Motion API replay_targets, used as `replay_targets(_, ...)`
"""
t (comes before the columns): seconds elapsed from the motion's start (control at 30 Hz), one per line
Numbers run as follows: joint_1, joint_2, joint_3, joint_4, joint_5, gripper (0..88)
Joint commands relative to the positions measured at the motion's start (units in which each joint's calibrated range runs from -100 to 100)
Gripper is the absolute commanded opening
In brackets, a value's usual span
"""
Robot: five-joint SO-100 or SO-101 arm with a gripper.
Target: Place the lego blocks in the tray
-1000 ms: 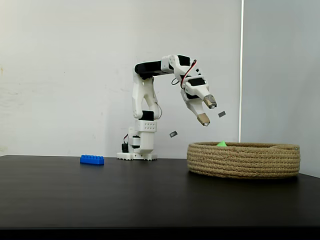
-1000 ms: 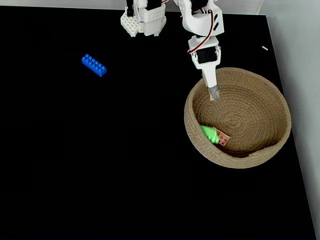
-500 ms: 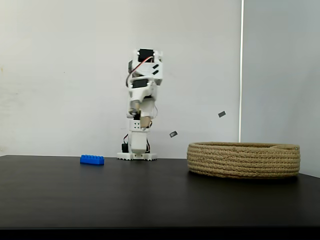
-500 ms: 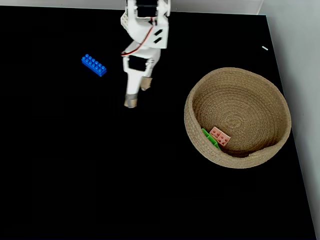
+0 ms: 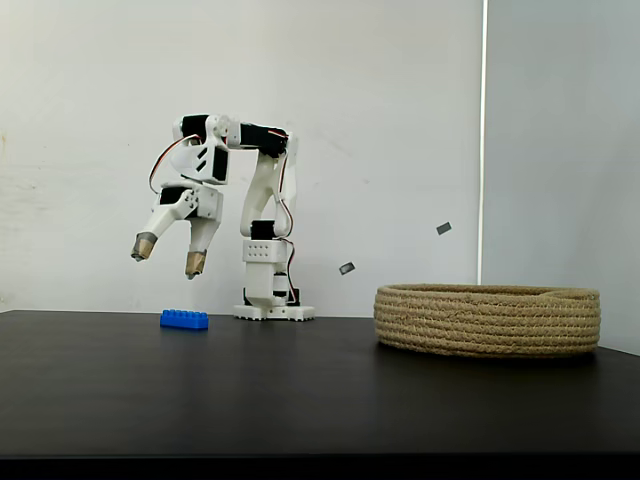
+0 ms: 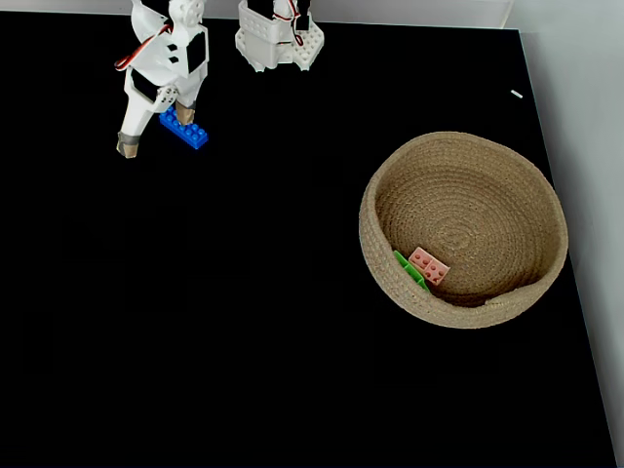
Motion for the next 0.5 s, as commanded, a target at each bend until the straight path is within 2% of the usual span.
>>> replay_targets(0.0,1.13,-10.03,11.4,-2.52,1.61,38.3)
replay_targets(0.2,1.37,-19.49,26.81,-7.35,2.44,39.0)
replay_targets(0.47,2.78,-23.62,33.74,-12.18,2.74,38.8)
